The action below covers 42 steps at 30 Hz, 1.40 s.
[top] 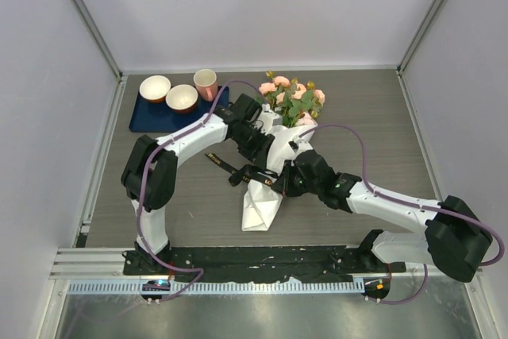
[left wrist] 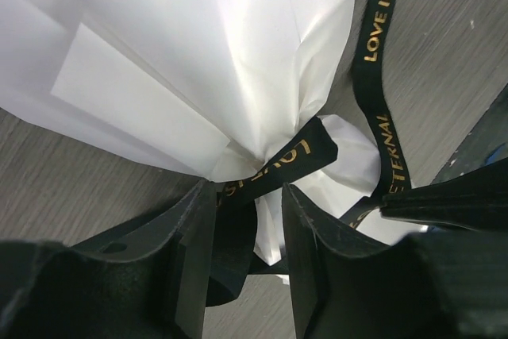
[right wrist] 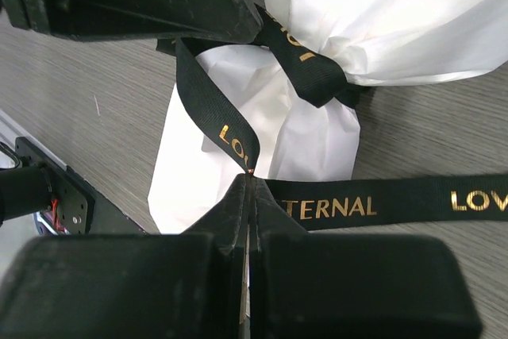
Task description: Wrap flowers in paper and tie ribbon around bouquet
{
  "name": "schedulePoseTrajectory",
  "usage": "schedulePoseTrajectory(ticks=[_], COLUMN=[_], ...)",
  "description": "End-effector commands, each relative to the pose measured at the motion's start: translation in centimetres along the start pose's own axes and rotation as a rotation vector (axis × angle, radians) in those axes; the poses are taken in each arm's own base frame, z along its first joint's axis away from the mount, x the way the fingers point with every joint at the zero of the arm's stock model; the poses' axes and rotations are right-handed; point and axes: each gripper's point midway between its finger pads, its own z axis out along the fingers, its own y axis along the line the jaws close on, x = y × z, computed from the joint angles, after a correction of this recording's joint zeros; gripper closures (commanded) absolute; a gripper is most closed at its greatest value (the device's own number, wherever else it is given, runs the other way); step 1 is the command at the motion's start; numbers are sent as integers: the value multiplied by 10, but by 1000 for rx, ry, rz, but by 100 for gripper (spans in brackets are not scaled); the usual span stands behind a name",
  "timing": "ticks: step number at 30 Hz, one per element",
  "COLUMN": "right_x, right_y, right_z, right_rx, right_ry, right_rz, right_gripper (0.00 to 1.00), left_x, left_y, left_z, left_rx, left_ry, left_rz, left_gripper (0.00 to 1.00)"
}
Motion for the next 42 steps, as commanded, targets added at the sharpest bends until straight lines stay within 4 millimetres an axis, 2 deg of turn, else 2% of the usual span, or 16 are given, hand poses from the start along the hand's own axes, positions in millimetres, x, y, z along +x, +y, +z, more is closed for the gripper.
schedulePoseTrajectory(ticks=[1, 9, 13, 16, 17, 19, 20, 22, 23, 26, 30, 31, 36, 42], right_x=[-22, -19, -20, -16, -15, -14, -12, -11, -8, -1, 4, -3, -16, -38], right_y=[18, 20, 19, 15, 15, 12, 10, 6, 2, -8, -11, -14, -20, 1], right_z=[-6, -2, 0, 3, 4, 6, 7, 9, 10, 11, 12, 12, 8, 9], right_rx=[-72, -87, -79, -63, -60, -49, -43, -24, -10, 27, 23, 34, 37, -82], right_ry=[-85, -72, -72, -61, -58, -56, -51, -51, -45, -46, -52, -93, -176, -231], right_rz=[8, 9, 20, 46, 54, 71, 73, 92, 104, 190, 301, 331, 444, 480], right_gripper=[100, 100, 100, 100, 100, 100, 100, 100, 100, 100, 100, 100, 100, 100], left_x=[-3, -6, -4, -4, -4, -7, -7, -15, -17, -29, -36, -36, -34, -30], left_y=[0, -2, 2, 2, 2, 2, 0, -3, -6, -17, -33, -35, -43, -55], left_z=[-13, -1, 9, 13, 12, 11, 10, 6, 4, -9, -14, -14, -12, -11], left_rx=[-37, -51, -60, -58, -58, -59, -55, -47, -44, -26, 38, 45, 89, 159], left_ry=[-6, 3, 19, 22, 21, 13, 13, -22, -36, -110, -139, -139, -148, -141], left_rz=[119, 185, 184, 179, 183, 189, 194, 203, 196, 196, 157, 148, 86, 13], left_gripper=[55, 51, 54, 62, 68, 74, 83, 91, 100, 100, 100, 100, 100, 100])
